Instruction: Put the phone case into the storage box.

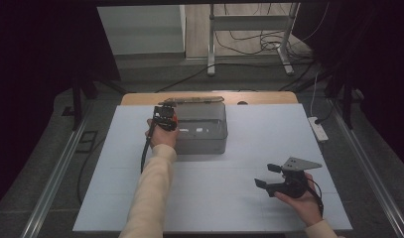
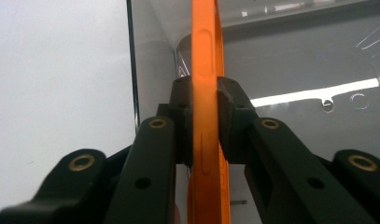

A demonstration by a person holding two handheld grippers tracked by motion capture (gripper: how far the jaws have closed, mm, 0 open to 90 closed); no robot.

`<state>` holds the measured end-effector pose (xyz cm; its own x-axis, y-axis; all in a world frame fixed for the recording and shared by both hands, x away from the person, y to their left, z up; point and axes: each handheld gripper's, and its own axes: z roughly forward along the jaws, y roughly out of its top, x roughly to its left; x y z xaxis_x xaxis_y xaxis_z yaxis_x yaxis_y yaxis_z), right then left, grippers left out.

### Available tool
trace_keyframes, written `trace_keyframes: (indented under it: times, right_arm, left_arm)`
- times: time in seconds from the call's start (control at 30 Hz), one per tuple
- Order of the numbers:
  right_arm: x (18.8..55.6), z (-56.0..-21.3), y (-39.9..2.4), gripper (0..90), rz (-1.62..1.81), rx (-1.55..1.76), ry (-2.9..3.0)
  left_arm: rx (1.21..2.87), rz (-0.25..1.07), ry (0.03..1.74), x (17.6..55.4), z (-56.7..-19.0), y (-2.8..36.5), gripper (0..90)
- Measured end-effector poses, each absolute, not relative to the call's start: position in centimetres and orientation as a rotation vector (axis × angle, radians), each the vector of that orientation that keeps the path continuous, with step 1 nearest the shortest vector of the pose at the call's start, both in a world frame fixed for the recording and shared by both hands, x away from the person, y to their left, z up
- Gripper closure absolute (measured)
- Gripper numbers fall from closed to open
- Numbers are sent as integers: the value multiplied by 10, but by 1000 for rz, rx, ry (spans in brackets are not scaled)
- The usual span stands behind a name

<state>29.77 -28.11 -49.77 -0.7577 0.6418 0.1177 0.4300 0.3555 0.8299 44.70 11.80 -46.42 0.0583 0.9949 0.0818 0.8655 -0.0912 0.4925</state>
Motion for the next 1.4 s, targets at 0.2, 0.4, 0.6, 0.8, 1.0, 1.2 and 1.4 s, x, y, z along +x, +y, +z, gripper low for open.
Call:
trace_keyframes:
  times: [0.2,0.4,0.6,0.8,1.0,1.2,1.4]
  right_arm:
    - [298,-498,-281,202,1364,964,2391]
    - [298,-498,-281,202,1360,963,2391]
    - [297,-497,-282,202,1340,966,2392]
    - [297,-497,-282,203,1340,966,2392]
    - [298,-498,-282,202,1356,967,2384]
    - [297,-499,-284,203,1349,980,2384]
    - [297,-501,-289,203,1354,998,2375]
  left_arm:
    - [2013,588,1850,446,-460,116,653]
    - [2001,608,1800,444,-449,112,512]
    - [1996,576,1748,441,-441,113,432]
    - [1997,533,1692,438,-438,118,386]
    - [2006,501,1592,431,-431,120,368]
    - [2022,457,1496,426,-432,122,353]
    - [2032,433,1418,421,-431,127,338]
